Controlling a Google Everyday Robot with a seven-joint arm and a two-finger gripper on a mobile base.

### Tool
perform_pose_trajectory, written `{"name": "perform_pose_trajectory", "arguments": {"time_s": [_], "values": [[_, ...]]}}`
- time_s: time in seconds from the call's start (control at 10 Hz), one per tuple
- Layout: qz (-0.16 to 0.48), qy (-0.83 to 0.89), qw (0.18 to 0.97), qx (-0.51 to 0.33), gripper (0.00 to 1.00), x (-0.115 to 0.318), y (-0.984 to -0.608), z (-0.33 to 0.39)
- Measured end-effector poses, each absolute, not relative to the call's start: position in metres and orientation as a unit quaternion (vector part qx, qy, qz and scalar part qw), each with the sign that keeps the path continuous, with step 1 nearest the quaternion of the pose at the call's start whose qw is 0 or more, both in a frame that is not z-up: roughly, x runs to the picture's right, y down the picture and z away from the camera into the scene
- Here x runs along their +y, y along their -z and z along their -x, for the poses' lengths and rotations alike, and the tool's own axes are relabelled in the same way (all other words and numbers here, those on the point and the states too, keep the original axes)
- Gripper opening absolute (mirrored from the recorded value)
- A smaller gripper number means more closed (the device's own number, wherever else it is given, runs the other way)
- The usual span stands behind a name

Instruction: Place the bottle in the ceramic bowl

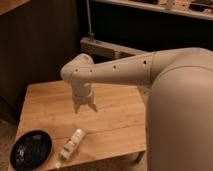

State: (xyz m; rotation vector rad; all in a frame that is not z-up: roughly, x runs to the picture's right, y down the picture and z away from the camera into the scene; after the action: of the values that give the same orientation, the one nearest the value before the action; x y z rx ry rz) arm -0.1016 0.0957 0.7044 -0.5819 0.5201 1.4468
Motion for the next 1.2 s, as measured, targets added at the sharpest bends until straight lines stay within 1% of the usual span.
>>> {"name": "perform_pose_trajectory", "arguments": {"time_s": [0.4, 0.5, 0.6, 0.7, 0.8, 1.0, 1.1, 1.2], "values": [[0.259, -0.647, 0.676, 0.238, 0.65, 0.094, -0.706, 0.101], [0.254, -0.66, 0.661, 0.251, 0.65, 0.09, -0.71, 0.099], [0.246, -0.681, 0.636, 0.265, 0.65, 0.083, -0.716, 0.099], [0.23, -0.723, 0.584, 0.289, 0.65, 0.073, -0.727, 0.091], [0.219, -0.746, 0.554, 0.298, 0.65, 0.068, -0.731, 0.086], [0.202, -0.772, 0.517, 0.308, 0.65, 0.066, -0.732, 0.082], [0.201, -0.775, 0.513, 0.309, 0.65, 0.066, -0.732, 0.083], [0.222, -0.739, 0.562, 0.299, 0.65, 0.074, -0.727, 0.088]]}}
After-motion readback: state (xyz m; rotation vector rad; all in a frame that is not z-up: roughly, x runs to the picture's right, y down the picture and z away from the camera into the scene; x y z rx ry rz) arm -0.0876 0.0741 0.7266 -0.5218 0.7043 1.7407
